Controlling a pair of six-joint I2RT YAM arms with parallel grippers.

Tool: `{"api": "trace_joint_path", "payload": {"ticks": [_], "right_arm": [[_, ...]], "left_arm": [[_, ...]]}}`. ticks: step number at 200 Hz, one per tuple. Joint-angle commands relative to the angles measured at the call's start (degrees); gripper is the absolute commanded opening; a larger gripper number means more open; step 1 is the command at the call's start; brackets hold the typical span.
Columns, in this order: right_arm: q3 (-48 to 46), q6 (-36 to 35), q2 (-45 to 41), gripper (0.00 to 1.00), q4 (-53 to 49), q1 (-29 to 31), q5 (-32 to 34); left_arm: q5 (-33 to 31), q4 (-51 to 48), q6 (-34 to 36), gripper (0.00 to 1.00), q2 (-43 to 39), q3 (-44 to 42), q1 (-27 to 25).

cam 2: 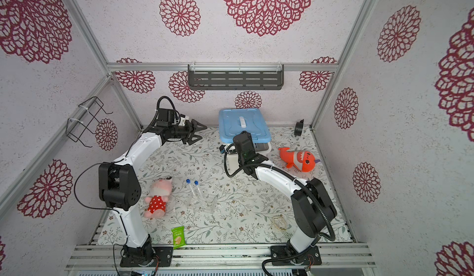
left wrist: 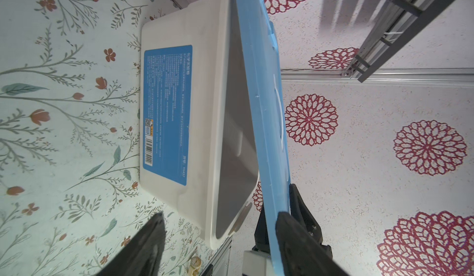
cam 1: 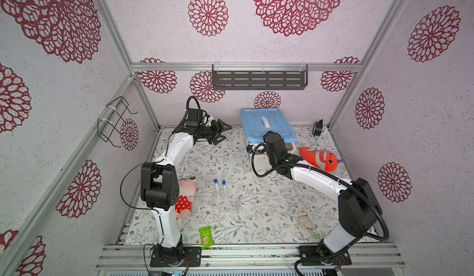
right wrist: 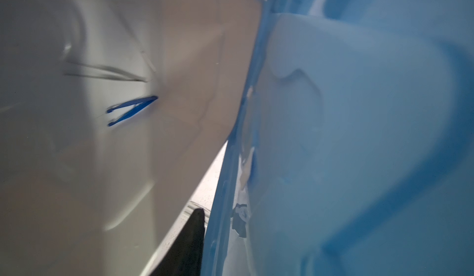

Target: Organize the chemistry lab equipment

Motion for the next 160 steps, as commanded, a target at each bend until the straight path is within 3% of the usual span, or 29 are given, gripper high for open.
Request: {"api": "trace_joint_path", "payload": {"ticks": [1, 70, 132, 160], "right_arm": [[-0.1, 2.8, -5.3, 0.45, -1.5, 0.6, 1.9], [-2.5, 10.6, -9.9, 0.58, -8.8, 2.3, -0.6], [2.9, 24.5, -14.6, 0.63, -28.2, 5.1, -11.7], [1.4, 30.0, -17.3, 0.63, -29.1, 5.2, -15.5]], "left_arm": [[0.1, -2.3, 2.6, 0.72, 1.3, -0.5, -0.3], [-3.3, -7.8, 5.3, 0.73, 1.6, 1.0, -1.8], [-5.5, -8.5, 5.6, 0.75, 1.3, 1.3, -4.1], [-6.1, -8.0, 5.5, 0.76, 0.8, 1.7, -4.7]]}}
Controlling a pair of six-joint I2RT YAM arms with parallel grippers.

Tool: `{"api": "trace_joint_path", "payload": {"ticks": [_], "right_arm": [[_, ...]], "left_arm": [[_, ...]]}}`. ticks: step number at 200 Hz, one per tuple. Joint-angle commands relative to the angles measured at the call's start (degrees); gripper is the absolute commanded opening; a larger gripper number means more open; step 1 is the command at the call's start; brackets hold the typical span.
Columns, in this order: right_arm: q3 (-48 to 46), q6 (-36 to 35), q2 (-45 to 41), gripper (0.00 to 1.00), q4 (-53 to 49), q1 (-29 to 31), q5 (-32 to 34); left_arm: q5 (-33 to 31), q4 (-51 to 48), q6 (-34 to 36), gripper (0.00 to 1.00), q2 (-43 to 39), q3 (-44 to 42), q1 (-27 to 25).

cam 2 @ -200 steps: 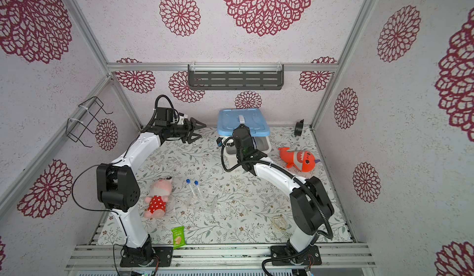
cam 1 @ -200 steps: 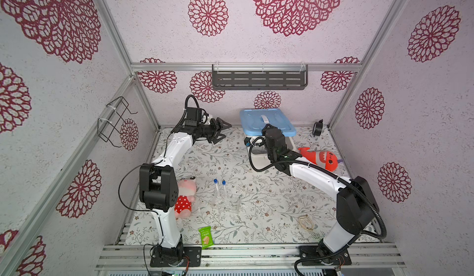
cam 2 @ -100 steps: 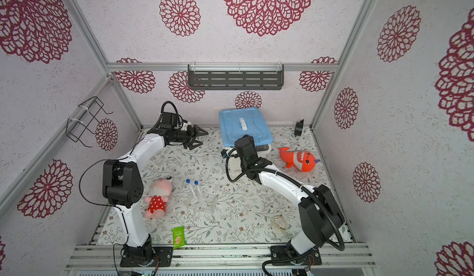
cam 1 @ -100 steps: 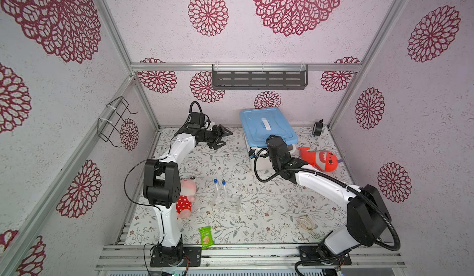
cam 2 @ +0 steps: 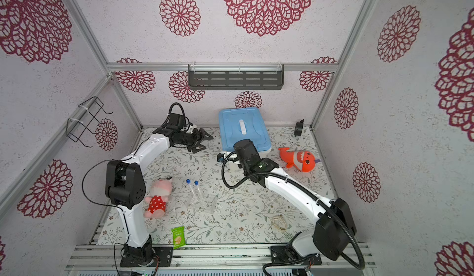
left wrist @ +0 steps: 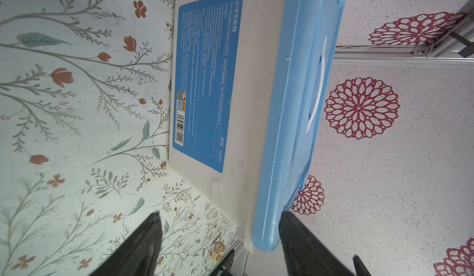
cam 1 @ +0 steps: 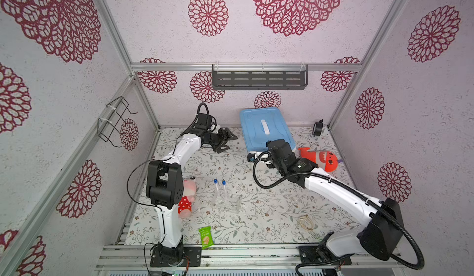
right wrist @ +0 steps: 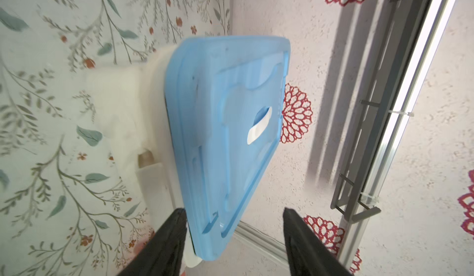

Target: Organize the chemistry lab equipment

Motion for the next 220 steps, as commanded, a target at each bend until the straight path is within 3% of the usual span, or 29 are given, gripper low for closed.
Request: {"api": "trace_joint_path", "payload": {"ticks": [1, 20, 57, 81, 105, 147, 188, 220], "right_arm": [[0.2, 8.2, -4.0, 0.63, -4.1, 0.2, -4.6], [-0.4, 15.8, -6.2, 0.62, -1.2, -0.5, -5.9], [5.4, 41.6, -5.5, 0.62, -1.4, -8.0, -10.1], [12.9, 61.3, 0.2, 0.67, -11.2, -14.8, -10.8], [19.1, 73.8, 6.2, 0.69, -21.9, -21.4, -14.1], [21.5, 80.7, 12.1, 0.73, -28.5, -29.4, -20.9], [22.4, 81.5, 14.2, 0.74, -27.2, -30.1, -25.3], [25.4, 84.2, 16.9, 0.76, -26.4, -30.3, -25.1]], "left_arm": [[-1.2, -0.1, 0.8, 0.76, -0.5, 1.8, -0.6], [-1.4, 0.0, 0.7, 0.77, -0.4, 2.5, -1.3], [-2.5, 1.0, 0.5, 0.77, 0.4, 4.0, -3.4], [-4.6, 1.4, 0.3, 0.77, 1.9, 5.5, -4.4], [-6.4, 0.9, 0.6, 0.77, 3.1, 7.0, -5.5], [-8.6, -1.8, 2.5, 0.77, 5.3, 8.6, -7.2], [-10.5, -5.0, 4.5, 0.77, 6.3, 8.9, -8.1], [-11.6, -7.3, 5.8, 0.75, 6.7, 9.1, -8.2]]}}
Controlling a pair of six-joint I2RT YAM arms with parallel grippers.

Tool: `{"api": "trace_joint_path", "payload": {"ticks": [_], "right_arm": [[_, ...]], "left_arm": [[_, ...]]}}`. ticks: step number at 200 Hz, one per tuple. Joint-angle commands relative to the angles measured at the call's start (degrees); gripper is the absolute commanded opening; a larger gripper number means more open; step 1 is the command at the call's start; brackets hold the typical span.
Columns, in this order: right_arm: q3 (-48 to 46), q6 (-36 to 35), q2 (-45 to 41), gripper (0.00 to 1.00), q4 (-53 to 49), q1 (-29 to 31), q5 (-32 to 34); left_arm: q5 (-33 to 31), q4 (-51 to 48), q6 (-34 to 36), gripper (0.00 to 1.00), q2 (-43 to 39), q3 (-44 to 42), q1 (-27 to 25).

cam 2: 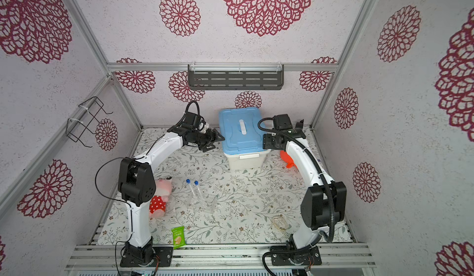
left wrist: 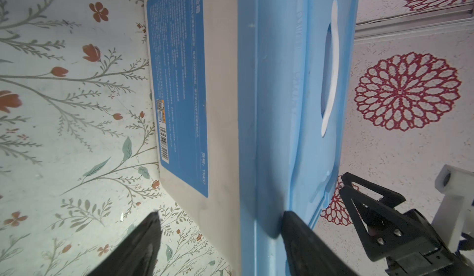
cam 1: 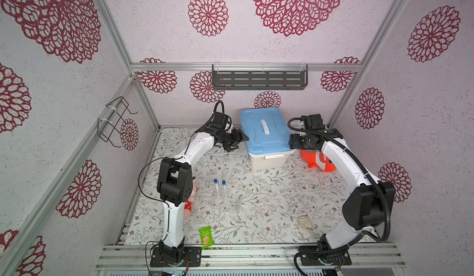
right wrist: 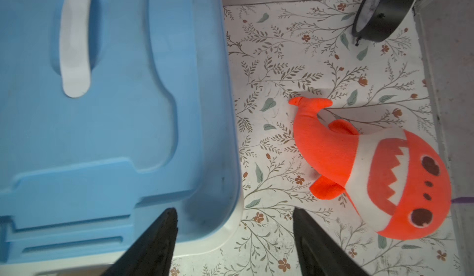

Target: Organize the chemistry lab equipment

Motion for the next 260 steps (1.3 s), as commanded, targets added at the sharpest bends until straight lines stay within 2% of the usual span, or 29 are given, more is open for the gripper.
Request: {"api": "trace_joint_path", "payload": {"ticks": [1, 22, 87, 129, 260], "right_arm": [[3.1, 3.8, 1.5, 0.76, 0.0, -0.1, -1.5], [4.7, 4.0, 3.6, 0.79, 0.8, -0.1, -1.8], [6.5, 4.5, 8.1, 0.76, -0.2, -0.2, -2.7], [5.5, 2.9, 6.1, 0.75, -3.1, -0.2, -1.7], [-1.5, 0.4, 0.4, 0.74, -3.4, -0.3, -0.9]], "left_arm": [[-2.5, -4.6, 2.4, 0.75, 1.5, 0.7, -0.6], [-3.5, -6.4, 3.6, 0.75, 1.4, 1.3, -0.6], [-3.5, -7.2, 3.7, 0.74, 1.3, 1.4, -1.1], [-3.7, -7.7, 3.8, 0.73, 0.9, 1.1, -1.9], [-4.0, -9.5, 2.6, 0.71, -2.0, -1.9, -3.6]]}}
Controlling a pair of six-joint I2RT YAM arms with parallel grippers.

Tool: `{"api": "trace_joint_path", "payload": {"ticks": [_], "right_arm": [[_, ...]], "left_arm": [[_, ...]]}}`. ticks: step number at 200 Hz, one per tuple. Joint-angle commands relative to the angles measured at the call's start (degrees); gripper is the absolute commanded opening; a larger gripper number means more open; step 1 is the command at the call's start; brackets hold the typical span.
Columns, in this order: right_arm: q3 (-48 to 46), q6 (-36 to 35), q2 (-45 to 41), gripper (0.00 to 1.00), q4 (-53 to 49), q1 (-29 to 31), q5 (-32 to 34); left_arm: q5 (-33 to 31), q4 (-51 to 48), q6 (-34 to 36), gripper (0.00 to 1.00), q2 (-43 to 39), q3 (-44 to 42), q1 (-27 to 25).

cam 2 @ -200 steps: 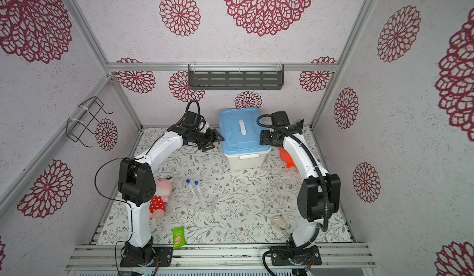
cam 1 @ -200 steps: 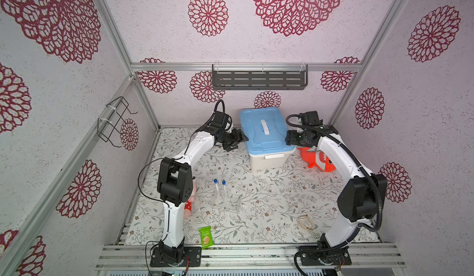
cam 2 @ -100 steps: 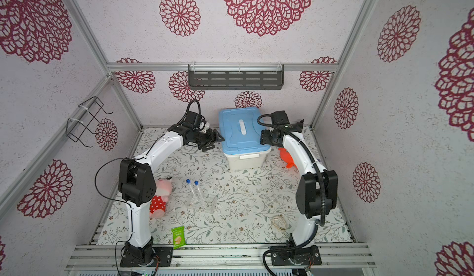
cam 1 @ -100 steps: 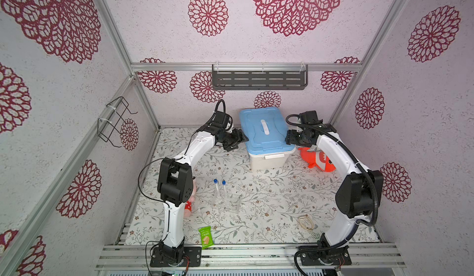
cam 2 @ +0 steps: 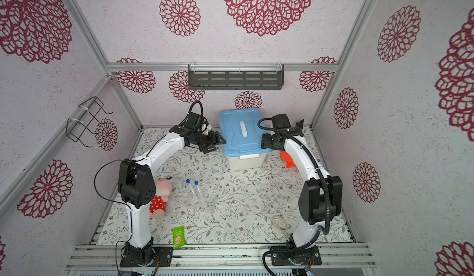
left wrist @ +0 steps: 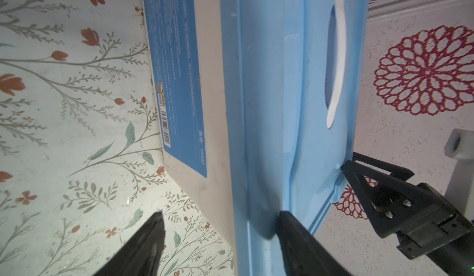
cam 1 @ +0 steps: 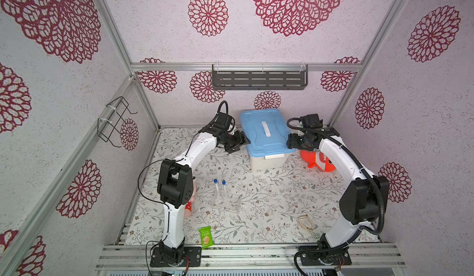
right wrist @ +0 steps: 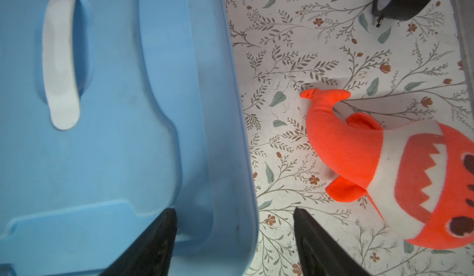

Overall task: Organize the chemistry lab equipment
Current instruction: 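Push the lid's far corners down with both grippers to seat it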

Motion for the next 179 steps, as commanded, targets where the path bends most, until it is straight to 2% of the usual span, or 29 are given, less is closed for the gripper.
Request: {"api": "trace_joint_path", "payload": {"ticks": [1, 40, 83, 99, 120, 137, 153, 179], "right_arm": [[-1.0, -0.9, -2.2, 0.74, -2.5, 0.1, 0.7], [-6.2, 1.1, -5.8, 0.75, 2.3, 0.3, -1.8], [-5.6, 5.2, -7.6, 0.75, 2.7, 0.1, -1.3], [-5.9, 8.5, -9.3, 0.76, 3.6, 0.1, -1.3], [-6.3, 11.7, -11.6, 0.75, 3.4, 0.0, -1.4], [-7.0, 15.8, -13.3, 0.74, 2.4, 0.0, -2.4], [-7.0, 25.6, -13.9, 0.69, -2.1, 1.0, -0.8], [-9.2, 30.2, -14.8, 0.68, -1.6, 4.0, -5.9]], "left_arm": [[-1.6, -4.8, 0.3, 0.71, -0.7, -1.5, -1.0], [-4.5, -5.7, 1.2, 0.72, -0.7, -0.9, -1.3], [-2.5, -6.1, 1.0, 0.74, 0.6, 0.1, -1.5], [-2.9, -8.5, 2.8, 0.76, 0.4, 2.6, -0.7], [-0.3, -8.6, 3.1, 0.77, -0.1, 4.6, 0.9], [1.1, -7.4, 2.9, 0.78, -0.8, 5.0, 1.3], [1.7, -6.0, 3.0, 0.78, -1.4, 4.8, 1.4], [1.9, -2.5, 2.8, 0.78, -2.2, 3.0, 1.4]]}}
